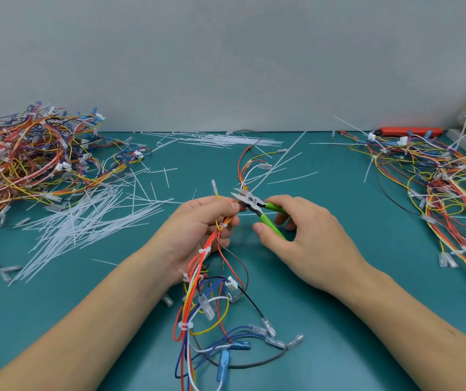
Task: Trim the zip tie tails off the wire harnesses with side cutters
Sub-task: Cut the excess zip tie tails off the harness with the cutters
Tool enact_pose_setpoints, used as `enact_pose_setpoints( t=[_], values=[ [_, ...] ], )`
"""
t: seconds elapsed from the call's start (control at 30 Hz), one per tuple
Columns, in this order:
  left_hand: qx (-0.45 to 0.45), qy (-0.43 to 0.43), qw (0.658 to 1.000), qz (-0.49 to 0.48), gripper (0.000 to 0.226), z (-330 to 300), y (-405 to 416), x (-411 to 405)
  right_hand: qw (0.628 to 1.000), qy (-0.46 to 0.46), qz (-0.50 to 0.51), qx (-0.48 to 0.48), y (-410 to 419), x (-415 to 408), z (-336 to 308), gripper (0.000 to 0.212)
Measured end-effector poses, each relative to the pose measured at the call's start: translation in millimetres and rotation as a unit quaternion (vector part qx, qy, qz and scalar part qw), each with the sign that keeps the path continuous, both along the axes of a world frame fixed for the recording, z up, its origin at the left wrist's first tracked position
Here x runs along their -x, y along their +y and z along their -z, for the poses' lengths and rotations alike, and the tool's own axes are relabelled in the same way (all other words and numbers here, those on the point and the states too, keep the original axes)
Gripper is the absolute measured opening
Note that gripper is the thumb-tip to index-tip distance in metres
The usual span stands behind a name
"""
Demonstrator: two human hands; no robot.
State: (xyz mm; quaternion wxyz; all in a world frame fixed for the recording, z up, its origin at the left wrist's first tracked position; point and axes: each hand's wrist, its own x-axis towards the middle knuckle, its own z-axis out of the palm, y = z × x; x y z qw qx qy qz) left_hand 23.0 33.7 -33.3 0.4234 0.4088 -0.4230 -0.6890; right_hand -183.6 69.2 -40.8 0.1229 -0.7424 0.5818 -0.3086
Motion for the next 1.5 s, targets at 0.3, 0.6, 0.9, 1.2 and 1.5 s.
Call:
enact_pose_setpoints(
  t=[0.3, 0.6, 0.9, 1.2, 1.5],
  values=[
    [0.003, 0.002, 1.000, 0.005, 0.017, 3, -2, 0, 1.000, -0.004, -0.003, -0.018, -3, 4, -6, 0.021],
    [-0.007, -0.001, 1.000, 0.005, 0.025, 3, -2, 0, 1.000, -0.009, 0.007, -0.012, 1, -1, 2, 0.042],
    [-0.007, -0.003, 1.000, 0.003, 0.008, 2, -2, 1, 1.000, -0.001, 0.000, -0.014, -1, 1, 2, 0.041],
    [-0.006, 0.005, 1.000, 0.001, 0.014, 1, 0, 0, 0.997, -0.058, -0.030, -0.027, -4, 4, 0, 0.029],
    [-0.004, 0.001, 1.000, -0.002, 0.019, -2, 1, 1, 0.997, -0.070, 0.007, -0.013, 0, -1, 8, 0.051]
  ],
)
